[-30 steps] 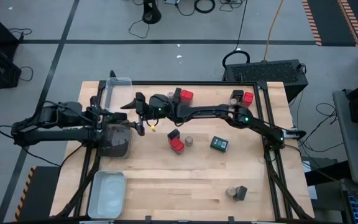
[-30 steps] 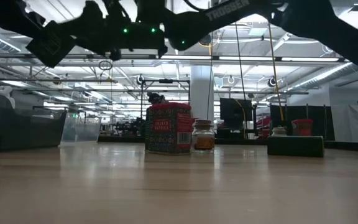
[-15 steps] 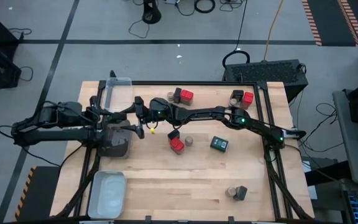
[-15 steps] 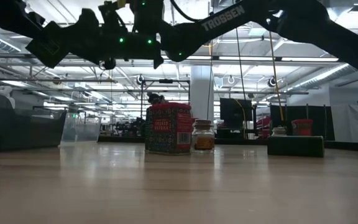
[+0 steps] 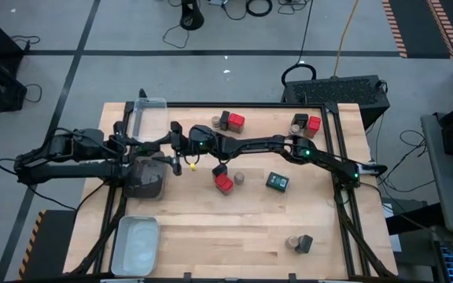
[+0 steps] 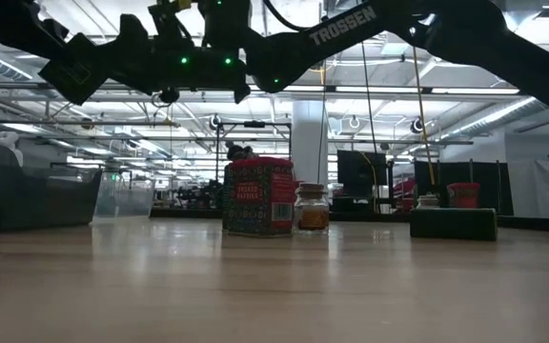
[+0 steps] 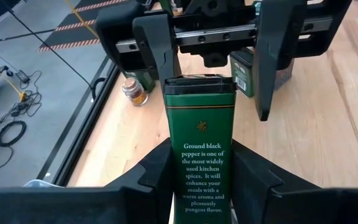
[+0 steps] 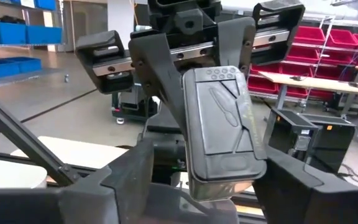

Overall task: Sort spices by type
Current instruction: Put the black seasoning can into the black bin

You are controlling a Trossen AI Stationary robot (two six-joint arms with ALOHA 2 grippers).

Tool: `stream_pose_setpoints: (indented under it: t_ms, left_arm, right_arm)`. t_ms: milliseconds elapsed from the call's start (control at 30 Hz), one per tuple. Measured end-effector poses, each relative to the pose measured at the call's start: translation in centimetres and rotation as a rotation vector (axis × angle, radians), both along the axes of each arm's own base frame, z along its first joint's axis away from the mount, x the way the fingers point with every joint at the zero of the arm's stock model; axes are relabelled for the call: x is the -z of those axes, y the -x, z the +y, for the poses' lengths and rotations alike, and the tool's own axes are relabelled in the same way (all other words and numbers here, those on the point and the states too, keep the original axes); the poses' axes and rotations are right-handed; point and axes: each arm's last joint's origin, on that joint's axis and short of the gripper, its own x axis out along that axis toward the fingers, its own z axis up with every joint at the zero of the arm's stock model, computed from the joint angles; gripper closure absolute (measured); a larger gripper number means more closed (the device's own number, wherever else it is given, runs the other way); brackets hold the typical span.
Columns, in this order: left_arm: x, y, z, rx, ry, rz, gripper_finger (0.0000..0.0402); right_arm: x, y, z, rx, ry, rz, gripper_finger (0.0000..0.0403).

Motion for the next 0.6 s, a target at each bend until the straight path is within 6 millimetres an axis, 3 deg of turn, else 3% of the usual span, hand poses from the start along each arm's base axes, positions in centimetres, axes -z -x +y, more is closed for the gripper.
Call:
stream_pose_setpoints:
  t_ms: [367, 600]
  left_arm:
    - [0.0, 0.0, 0.0, 0.000, 0.000, 0.001, 0.0277]
    - [0.0, 0.0, 0.0, 0.002, 0.002, 0.005, 0.0277]
  right_arm:
    - [-1.0, 0.3, -0.4, 0.013, 0.049, -0.001, 0.0215]
    - [-0.8, 0.3, -0.5, 0.017, 0.050, 0.020, 0.0272]
